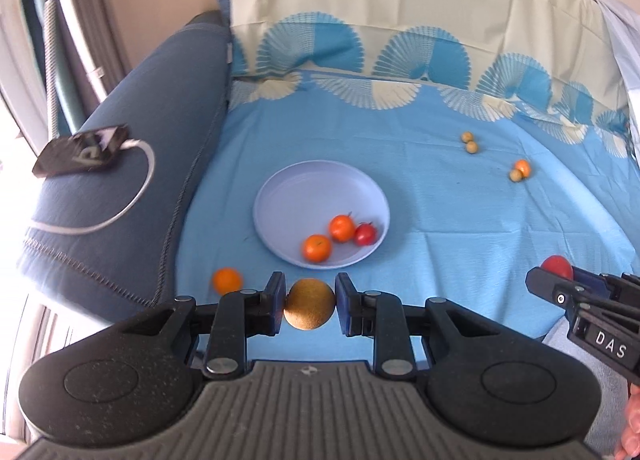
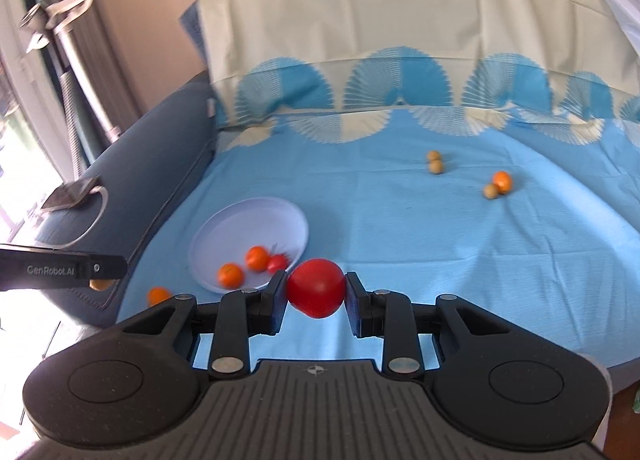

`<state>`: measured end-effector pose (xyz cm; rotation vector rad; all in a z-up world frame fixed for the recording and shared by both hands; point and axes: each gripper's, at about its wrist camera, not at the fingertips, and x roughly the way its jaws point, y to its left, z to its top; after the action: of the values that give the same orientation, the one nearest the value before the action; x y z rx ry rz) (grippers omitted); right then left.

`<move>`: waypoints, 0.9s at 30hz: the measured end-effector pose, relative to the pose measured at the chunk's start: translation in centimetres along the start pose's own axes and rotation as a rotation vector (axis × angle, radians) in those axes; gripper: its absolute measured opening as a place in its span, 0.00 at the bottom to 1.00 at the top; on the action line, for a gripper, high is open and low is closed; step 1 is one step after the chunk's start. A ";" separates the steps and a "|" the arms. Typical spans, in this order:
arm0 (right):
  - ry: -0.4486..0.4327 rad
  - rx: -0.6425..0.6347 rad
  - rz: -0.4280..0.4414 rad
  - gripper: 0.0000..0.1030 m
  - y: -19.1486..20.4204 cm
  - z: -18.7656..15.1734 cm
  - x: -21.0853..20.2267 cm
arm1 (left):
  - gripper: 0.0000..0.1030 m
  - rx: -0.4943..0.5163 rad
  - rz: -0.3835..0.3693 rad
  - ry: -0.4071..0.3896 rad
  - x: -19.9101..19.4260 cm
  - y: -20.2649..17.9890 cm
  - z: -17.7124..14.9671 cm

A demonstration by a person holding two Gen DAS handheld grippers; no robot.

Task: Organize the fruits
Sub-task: 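Carry both fruits over the plate and open both tools to drop them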

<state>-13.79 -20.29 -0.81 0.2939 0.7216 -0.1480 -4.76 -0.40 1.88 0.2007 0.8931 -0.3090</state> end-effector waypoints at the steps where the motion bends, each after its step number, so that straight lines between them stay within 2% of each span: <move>1: 0.008 -0.013 0.013 0.31 0.8 -0.3 -0.1 | 0.29 -0.012 0.004 0.005 -0.2 0.7 -0.6; 5: 0.032 -0.057 0.036 0.31 3.6 -1.3 -0.2 | 0.29 -0.043 0.022 0.018 -0.6 3.0 -2.5; 10: 0.060 -0.076 0.037 0.31 5.1 -2.0 -0.2 | 0.29 -0.067 0.030 0.018 -0.6 4.5 -3.6; 17: 0.064 -0.097 0.019 0.31 5.7 -1.9 0.1 | 0.29 -0.077 0.015 0.006 -0.2 4.9 -2.9; 27: 0.087 -0.093 0.011 0.31 5.5 -1.0 2.2 | 0.29 -0.093 0.025 0.019 2.6 4.8 -0.5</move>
<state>-11.51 -14.82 -1.77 0.2162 0.8109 -0.0917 -1.91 3.81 -0.30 0.1286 0.9214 -0.2417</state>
